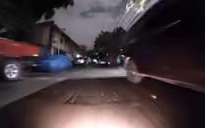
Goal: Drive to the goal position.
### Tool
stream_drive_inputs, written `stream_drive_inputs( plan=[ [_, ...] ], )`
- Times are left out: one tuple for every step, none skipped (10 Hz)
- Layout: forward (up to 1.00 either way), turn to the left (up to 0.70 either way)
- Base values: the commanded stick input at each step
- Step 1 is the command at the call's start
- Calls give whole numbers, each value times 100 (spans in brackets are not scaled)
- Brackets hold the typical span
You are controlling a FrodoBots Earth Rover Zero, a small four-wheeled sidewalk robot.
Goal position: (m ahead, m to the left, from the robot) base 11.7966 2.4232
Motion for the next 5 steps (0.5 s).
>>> stream_drive_inputs(
  plan=[
    [50,0],
    [50,0],
    [50,0],
    [50,0],
    [50,0]
  ],
)
